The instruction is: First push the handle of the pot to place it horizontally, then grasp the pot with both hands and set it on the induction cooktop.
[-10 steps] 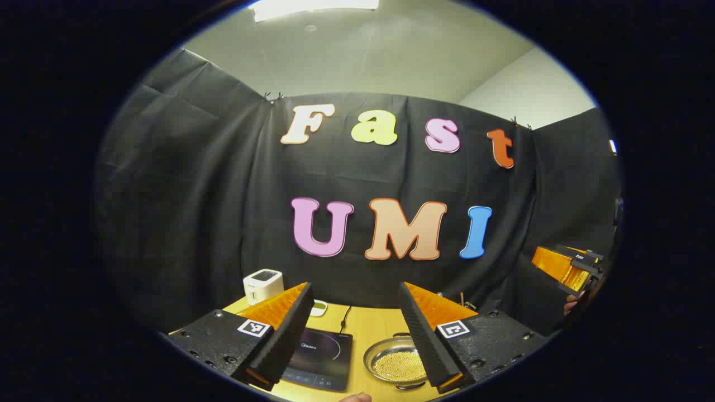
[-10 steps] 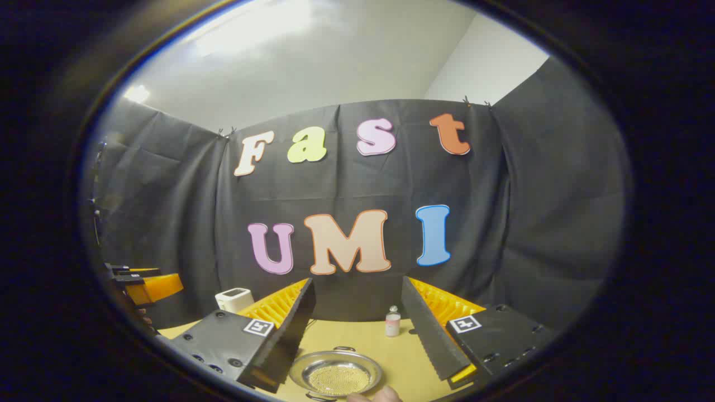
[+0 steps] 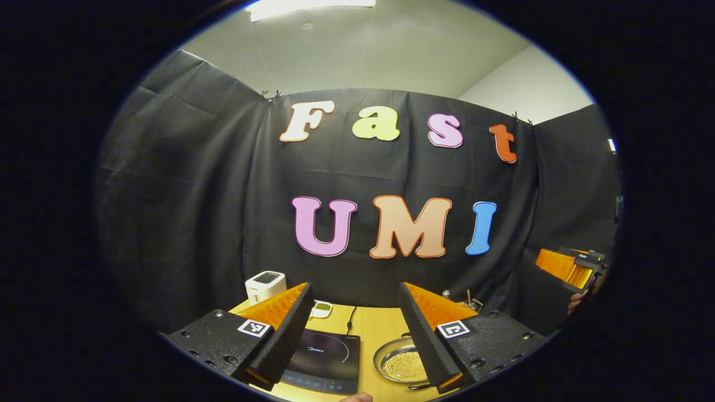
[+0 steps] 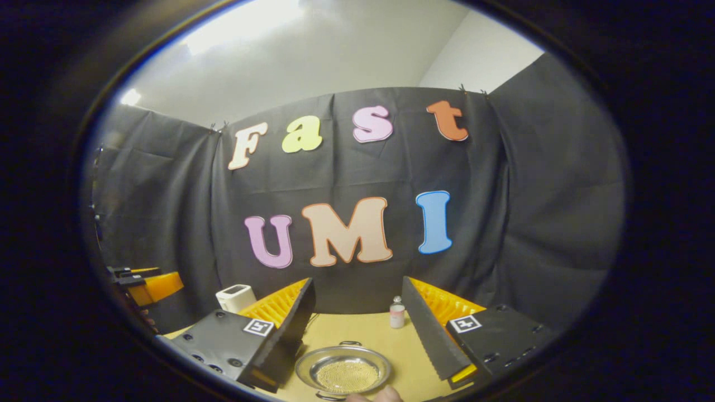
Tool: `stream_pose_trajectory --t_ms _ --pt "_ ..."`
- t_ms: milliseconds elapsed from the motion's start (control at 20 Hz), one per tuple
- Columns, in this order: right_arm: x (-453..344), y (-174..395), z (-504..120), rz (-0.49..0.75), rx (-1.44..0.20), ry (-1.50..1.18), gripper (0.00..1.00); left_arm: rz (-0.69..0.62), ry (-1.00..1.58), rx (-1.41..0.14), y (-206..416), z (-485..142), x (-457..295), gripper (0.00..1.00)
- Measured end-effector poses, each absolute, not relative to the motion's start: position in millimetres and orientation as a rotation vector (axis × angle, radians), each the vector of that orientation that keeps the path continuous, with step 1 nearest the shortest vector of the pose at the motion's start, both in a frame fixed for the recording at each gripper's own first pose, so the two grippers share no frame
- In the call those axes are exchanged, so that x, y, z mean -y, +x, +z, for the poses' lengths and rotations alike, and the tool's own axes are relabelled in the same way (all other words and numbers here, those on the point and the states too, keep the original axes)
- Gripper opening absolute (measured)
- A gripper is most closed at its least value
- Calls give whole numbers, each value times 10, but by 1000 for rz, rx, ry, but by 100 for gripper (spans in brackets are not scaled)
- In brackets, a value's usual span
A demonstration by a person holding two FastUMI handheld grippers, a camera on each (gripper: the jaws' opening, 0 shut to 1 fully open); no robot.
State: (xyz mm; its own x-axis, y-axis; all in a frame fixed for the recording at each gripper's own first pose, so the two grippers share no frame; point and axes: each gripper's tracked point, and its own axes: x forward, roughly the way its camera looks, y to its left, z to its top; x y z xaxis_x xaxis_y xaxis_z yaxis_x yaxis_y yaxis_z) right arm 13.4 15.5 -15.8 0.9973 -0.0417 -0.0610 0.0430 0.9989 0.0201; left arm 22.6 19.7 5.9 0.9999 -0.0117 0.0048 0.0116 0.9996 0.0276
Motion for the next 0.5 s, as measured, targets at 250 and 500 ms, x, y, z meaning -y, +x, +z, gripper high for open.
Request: stream_pose_trajectory --t_ms 250,500 --pt "-276 95 -226 -65 -75 9 92 -37 30 7 244 45 -252 88" --pt "-404 137 -272 -70 -101 24 92 -47 29 8 248 31 -295 88"
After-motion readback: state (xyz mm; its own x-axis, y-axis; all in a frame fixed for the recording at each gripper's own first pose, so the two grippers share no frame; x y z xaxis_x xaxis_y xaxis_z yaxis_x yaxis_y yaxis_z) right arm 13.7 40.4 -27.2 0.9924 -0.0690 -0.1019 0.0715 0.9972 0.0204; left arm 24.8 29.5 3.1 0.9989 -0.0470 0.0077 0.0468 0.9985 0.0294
